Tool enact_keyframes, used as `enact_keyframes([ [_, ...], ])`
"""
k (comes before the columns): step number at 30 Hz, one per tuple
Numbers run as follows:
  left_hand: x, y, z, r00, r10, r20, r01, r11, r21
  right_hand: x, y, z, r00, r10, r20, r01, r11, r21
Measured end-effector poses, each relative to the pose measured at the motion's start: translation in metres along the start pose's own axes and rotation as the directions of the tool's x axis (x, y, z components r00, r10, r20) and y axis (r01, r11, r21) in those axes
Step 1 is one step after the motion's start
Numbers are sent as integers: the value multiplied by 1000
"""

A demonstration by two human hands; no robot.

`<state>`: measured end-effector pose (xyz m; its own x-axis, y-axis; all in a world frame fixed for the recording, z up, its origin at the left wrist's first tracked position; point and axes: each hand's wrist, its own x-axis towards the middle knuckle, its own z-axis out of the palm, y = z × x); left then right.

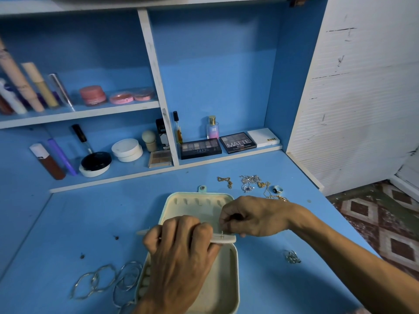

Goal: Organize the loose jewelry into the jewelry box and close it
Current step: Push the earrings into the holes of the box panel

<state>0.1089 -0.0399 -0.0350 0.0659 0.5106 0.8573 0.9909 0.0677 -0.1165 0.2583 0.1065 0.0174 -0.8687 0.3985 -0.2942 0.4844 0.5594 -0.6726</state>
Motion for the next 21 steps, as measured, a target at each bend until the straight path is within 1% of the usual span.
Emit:
enact_keyframes([
  [4, 0, 0, 0, 1000, 5, 6, -5, 1000, 16, 0, 4, 2, 999, 21, -37, -17, 996, 83],
  [8, 0, 0, 1, 1000, 8, 3, -8, 1000, 11, -2, 8, 4, 996, -20, -84, 45, 948, 316],
  [11, 0, 0, 2, 1000, 2, -5, -2, 1000, 15, 1, 11, 6, 984, -41, -171, 101, 927, 361],
  [15, 0, 0, 1, 1000, 0, -3, 0, 1000, -3, 4, 19, 5, 989, -76, -126, 128, 868, 479],
  [18, 1, 1, 1, 1000, -2, -10, 2, 1000, 2, 5, 23, 2, 991, -50, -127, 107, 864, 492],
  [21, 1, 0, 1, 1000, -3, -9, 3, 1000, 1, 3, 21, 1, 992, -31, -126, 78, 918, 388],
])
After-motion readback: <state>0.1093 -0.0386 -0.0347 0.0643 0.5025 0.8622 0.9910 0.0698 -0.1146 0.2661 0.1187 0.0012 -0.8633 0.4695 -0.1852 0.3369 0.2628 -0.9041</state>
